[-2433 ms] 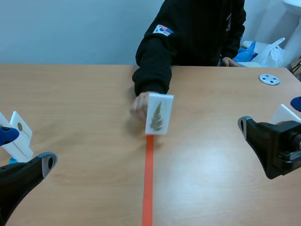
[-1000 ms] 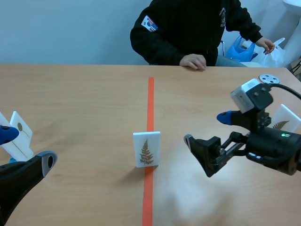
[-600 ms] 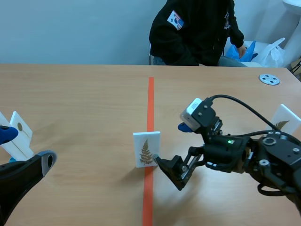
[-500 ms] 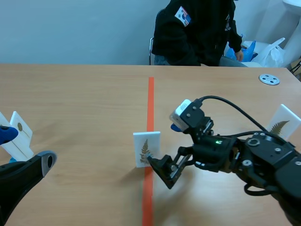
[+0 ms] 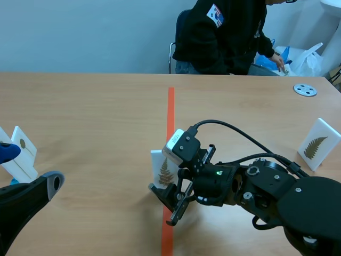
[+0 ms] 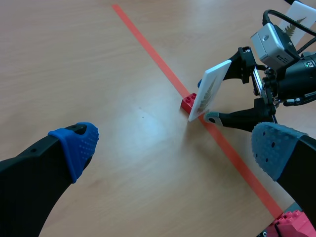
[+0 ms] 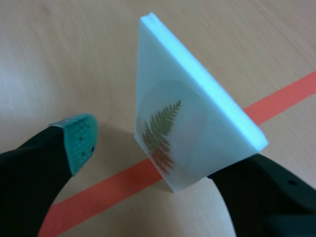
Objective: Sort the leaf by its shape. The table is split by an orange tape line. A compound leaf with several leaflets goes to the left side, a simple leaf with one blade goes to the right side. Return to the home posture when a red brick is placed on the table.
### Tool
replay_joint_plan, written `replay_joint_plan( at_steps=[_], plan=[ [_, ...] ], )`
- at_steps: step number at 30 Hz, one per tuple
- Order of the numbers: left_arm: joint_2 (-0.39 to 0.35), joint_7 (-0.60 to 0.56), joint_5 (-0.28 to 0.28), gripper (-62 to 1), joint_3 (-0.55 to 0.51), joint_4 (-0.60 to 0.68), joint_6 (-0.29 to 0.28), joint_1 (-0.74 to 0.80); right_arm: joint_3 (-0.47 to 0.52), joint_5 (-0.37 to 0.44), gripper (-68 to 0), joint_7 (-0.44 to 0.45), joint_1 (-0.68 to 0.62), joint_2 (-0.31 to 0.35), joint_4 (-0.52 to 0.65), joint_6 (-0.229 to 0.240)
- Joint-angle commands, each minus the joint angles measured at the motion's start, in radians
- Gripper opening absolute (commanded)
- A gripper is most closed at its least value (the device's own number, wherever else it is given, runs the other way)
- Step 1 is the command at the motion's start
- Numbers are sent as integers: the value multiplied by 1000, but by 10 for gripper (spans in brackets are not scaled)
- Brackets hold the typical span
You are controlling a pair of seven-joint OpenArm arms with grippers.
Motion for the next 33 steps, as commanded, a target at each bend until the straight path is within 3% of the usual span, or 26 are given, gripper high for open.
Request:
replay_joint_plan(
  at_steps=[1, 15, 19, 23, 33],
  plan=[
    [10, -17, -6, 14, -6, 18, -2, 0, 14, 10, -349, 14, 15, 8, 26, -3],
    [10, -17, -6, 14, -6, 18, -2, 0, 14, 10, -658, -4, 15, 8, 26, -2],
    [10, -17, -6, 14, -6, 18, -2, 0, 22, 11, -660, -4, 14, 11, 41, 0],
    [10, -17, -6, 14, -6, 18, -2, 0, 51, 28, -660, -12, 0, 47, 129, 10],
    [10, -17, -7, 14, -6, 18, -2, 0, 322, 106, -660, -129, -190, 144, 488, 14]
  ],
)
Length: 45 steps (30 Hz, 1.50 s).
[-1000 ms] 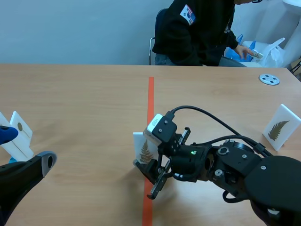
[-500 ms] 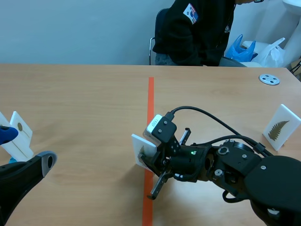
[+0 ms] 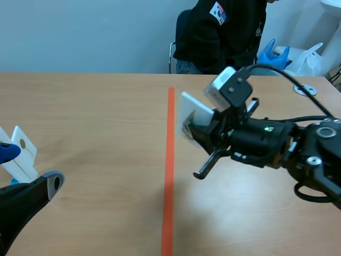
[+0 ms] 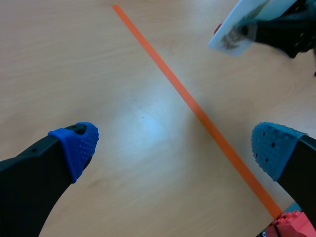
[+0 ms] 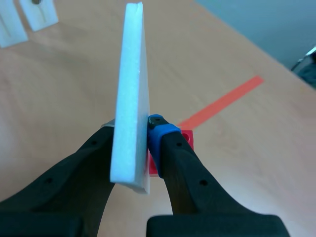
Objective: Sort the leaf by its shape. The table is split by an orange tape line. A compound leaf with several leaflets goes to the left side, a simple leaf with one blade goes to the right side. Return to the home posture when a red brick is placed on the table.
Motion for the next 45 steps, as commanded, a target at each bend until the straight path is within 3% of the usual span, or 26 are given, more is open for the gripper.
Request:
replay_joint_plan(
  at_steps=[1, 8, 14, 19, 24, 32, 37, 41, 45],
  plan=[
    [8, -17, -7, 14, -6, 18, -2, 0, 46, 12, -660, -15, -29, 2, 43, 5],
    [8, -17, -7, 14, -6, 18, -2, 0, 290, 127, -660, -82, -183, 1, 186, 19],
    [8, -17, -7, 14, -6, 18, -2, 0, 496, 293, -660, -146, -266, -7, 187, 19],
    [8, -21, -7, 14, -6, 18, -2, 0, 603, 324, -660, -185, -284, -7, 150, 8],
    [8, -22, -7, 14, -6, 18, -2, 0, 635, 374, -660, -170, -248, -7, 2, -12],
    [8, -25, -7, 14, -6, 18, -2, 0, 635, 369, -660, -119, -134, -34, -279, -13],
    [8, -25, -7, 14, -6, 18, -2, 0, 635, 331, -660, -78, -96, -42, -375, -16],
    [8, -26, -7, 14, -6, 18, -2, 0, 632, 269, -660, -24, -88, -42, -431, -47],
    [8, -35, -7, 14, -6, 18, -2, 0, 628, 260, -660, 0, -88, -42, -466, -65]
  ],
)
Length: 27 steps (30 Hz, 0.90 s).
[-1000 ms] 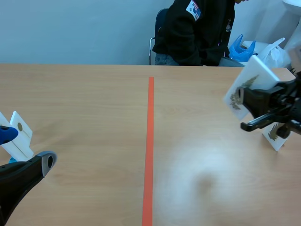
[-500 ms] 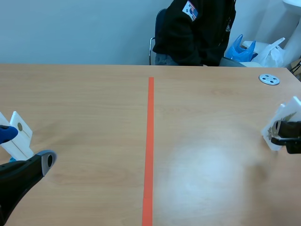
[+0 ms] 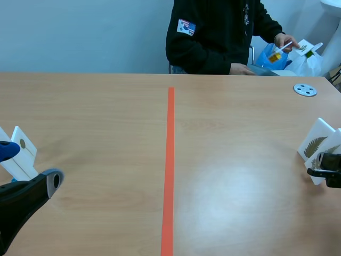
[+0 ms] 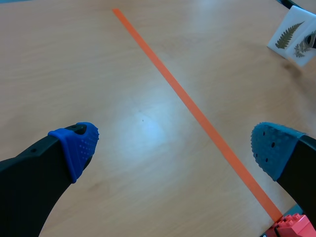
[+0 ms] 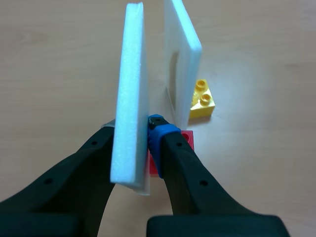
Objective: Sort the leaf by its shape. The table is split by an orange tape line. A compound leaf with several leaflets goes to the left side, a simple leaf with one blade goes to the right side. Return to the home posture when a red brick is placed on the table.
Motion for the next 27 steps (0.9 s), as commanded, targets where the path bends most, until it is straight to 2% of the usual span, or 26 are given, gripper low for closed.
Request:
replay_joint_plan(
  at_steps=[1, 5, 9, 15, 18, 23, 27],
  plan=[
    [8, -21, -7, 14, -6, 18, -2, 0, -5, 10, -660, 21, 12, 12, 12, 4],
    [8, -21, -7, 14, -6, 18, -2, 0, -6, -31, -660, 32, 12, 11, 0, -1],
    [8, -25, -7, 14, -6, 18, -2, 0, -6, -42, -660, 32, 12, 11, -9, -31],
    [8, -26, -7, 14, -6, 18, -2, 0, -6, -42, -593, 31, 11, 11, -9, -45],
    [8, -26, -7, 14, -6, 18, -2, 0, -6, -42, -525, 32, 9, 11, -9, -44],
    [8, -26, -7, 14, -6, 18, -2, 0, -6, -42, -350, 38, 6, 12, -9, -44],
    [8, -26, -7, 14, -6, 18, -2, 0, -6, -42, -220, 88, 6, 12, -9, -44]
  ],
)
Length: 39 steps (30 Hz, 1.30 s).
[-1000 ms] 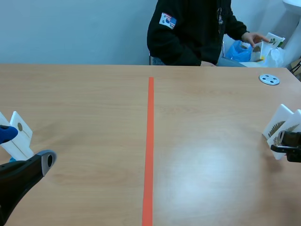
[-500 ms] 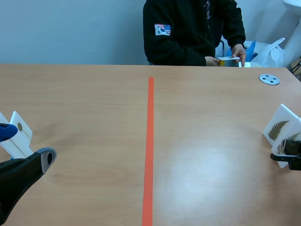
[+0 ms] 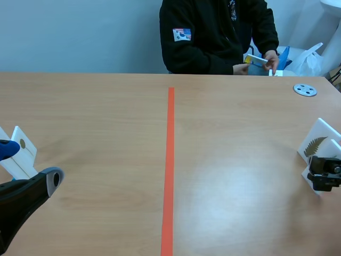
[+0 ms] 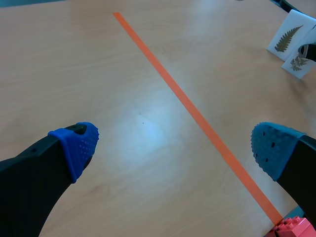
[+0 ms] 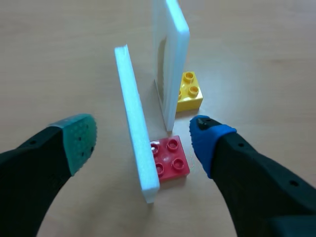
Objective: Sort the leaf by its shape. The table is split by an orange tape line. A compound leaf with several leaflets goes to the left side, a simple leaf with one blade goes to the right side. Return to the home posture when a red brick is placed on the table.
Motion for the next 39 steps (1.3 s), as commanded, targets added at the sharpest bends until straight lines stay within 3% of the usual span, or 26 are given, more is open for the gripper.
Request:
replay_joint_plan(
  at_steps=[1, 7, 13, 25, 32, 39],
  plan=[
    [8, -14, -7, 14, -6, 18, -2, 0, 1, 8, -184, 26, 12, 14, 10, 1],
    [8, -14, -7, 14, -6, 18, -2, 0, 18, 12, 4, 36, 6, 22, 37, 7],
    [8, -14, -7, 14, -6, 18, -2, 0, 90, 13, 4, -6, -76, 25, 206, 42],
    [8, -14, -7, 14, -6, 18, -2, 0, 219, 46, 4, -162, -317, 24, 690, 78],
    [7, -14, -7, 14, -6, 18, -3, 0, 211, 103, 4, -242, -425, 16, 900, 106],
    [7, -14, -7, 14, -6, 18, -3, 0, 131, 121, 4, -291, -445, 16, 972, 107]
  ],
)
